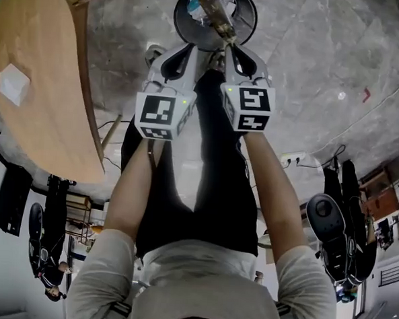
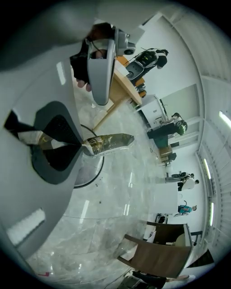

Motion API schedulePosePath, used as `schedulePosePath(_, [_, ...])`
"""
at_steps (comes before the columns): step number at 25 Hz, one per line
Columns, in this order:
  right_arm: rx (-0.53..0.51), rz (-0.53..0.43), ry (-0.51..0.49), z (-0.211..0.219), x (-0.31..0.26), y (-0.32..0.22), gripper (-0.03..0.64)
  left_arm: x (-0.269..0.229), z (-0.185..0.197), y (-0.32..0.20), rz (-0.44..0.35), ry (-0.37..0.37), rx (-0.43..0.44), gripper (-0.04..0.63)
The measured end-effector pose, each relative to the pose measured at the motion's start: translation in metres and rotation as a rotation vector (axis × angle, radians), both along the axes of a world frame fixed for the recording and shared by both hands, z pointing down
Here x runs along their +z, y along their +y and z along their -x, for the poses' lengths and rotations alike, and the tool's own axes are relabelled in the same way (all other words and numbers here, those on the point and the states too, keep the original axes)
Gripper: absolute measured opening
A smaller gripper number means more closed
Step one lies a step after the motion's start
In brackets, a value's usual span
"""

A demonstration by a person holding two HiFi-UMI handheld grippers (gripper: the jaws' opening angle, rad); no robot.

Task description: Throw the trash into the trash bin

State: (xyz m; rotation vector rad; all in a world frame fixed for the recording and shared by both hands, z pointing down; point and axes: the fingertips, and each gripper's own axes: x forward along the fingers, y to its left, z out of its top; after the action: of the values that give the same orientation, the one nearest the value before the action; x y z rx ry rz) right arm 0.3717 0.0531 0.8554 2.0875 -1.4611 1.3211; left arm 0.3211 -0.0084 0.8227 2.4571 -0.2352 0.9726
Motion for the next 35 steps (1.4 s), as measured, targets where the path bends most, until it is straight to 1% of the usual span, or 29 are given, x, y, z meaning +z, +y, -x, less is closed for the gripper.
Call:
schedulePosePath(2, [-0.010,0.035,-0.007,0.001,0.027,-0.003,0.008,0.021,0.000,-0.005,0.009,-0.020,-0.006,0.018])
schedulePosePath(5, [0.010,0.097,-0.028,-0.004,0.060,-0.003,0.008,0.044,-0.007,-0.013,0.024,-0.038,-0.005,0.018])
schedulePosePath(12, [0.016,0.186,-0.059,-0.013,0.118,-0.022,0.008,0.078,-0.015,-0.026,0.018,-0.072,0.023,0.018])
schedulePosePath(15, [0.014,0.232,-0.084,-0.009,0.137,-0.023,0.008,0.089,-0.010,-0.028,0.013,-0.092,0.008,0.018])
schedulePosePath(18, [0.036,0.259,-0.100,-0.011,0.153,-0.024,0.008,0.098,-0.007,-0.033,0.024,-0.100,-0.012,0.018])
schedulePosePath(20, [0.048,0.257,-0.096,-0.013,0.157,-0.026,0.012,0.100,-0.005,-0.032,0.030,-0.108,-0.011,0.018])
schedulePosePath(21, [0.048,0.249,-0.093,-0.013,0.156,-0.026,0.043,0.100,-0.003,-0.031,0.034,-0.112,-0.010,0.018])
schedulePosePath(22, [0.043,0.240,-0.091,-0.013,0.156,-0.027,0.096,0.100,-0.002,-0.030,0.038,-0.115,-0.009,0.018])
schedulePosePath(23, [0.038,0.230,-0.090,-0.012,0.155,-0.028,0.117,0.098,0.000,-0.029,0.042,-0.117,-0.011,0.018])
schedulePosePath(29, [0.045,0.197,-0.091,-0.009,0.141,-0.029,0.111,0.088,0.001,-0.026,0.047,-0.114,-0.006,0.018])
schedulePosePath(31, [0.050,0.175,-0.071,-0.011,0.128,-0.030,0.087,0.081,-0.001,-0.026,0.046,-0.106,-0.007,0.018])
schedulePosePath(35, [0.064,0.126,-0.022,-0.017,0.093,-0.031,0.014,0.057,-0.005,-0.025,0.036,-0.090,-0.005,0.018])
